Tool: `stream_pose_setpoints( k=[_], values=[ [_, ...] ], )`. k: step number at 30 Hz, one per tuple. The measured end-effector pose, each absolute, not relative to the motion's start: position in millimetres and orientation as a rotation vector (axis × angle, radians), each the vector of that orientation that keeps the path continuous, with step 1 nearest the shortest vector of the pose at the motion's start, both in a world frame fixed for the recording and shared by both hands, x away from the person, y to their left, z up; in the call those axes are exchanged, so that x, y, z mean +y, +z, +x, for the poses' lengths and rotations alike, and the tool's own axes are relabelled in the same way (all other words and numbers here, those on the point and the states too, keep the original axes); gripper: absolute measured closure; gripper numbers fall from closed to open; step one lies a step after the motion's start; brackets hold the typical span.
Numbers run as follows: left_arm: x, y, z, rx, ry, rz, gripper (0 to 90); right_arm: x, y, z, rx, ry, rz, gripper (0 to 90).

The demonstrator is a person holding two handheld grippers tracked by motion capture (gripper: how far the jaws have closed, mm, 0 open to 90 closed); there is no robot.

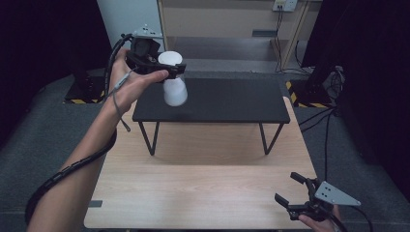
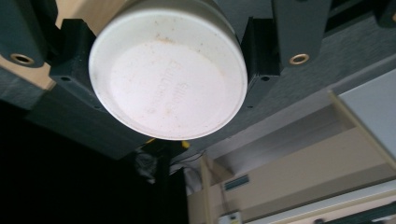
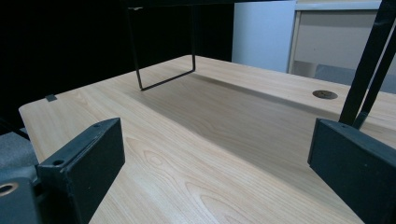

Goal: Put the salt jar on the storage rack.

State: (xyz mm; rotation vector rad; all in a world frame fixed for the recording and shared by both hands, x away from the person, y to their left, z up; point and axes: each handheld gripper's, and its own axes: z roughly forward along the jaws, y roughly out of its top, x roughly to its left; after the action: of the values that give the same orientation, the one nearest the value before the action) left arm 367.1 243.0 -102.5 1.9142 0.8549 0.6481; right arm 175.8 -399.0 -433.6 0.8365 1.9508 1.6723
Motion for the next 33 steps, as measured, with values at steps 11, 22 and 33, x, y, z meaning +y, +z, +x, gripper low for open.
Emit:
stream_pose_setpoints(
  k=[11,22,33],
  values=[
    [234.9,-134.7,394.3,0.980,0.700,1.868,32.8,-400.0,-434.1,175.6,1.951,1.674,0.841,3.9],
    [226.3,-157.4,403.8,0.995,0.686,1.883,32.8,-400.3,-434.1,175.6,1.953,1.674,0.841,4.0],
    [224.2,-173.3,403.5,0.970,0.701,1.875,32.6,-400.1,-434.0,175.5,1.956,1.675,0.838,4.0]
  ],
)
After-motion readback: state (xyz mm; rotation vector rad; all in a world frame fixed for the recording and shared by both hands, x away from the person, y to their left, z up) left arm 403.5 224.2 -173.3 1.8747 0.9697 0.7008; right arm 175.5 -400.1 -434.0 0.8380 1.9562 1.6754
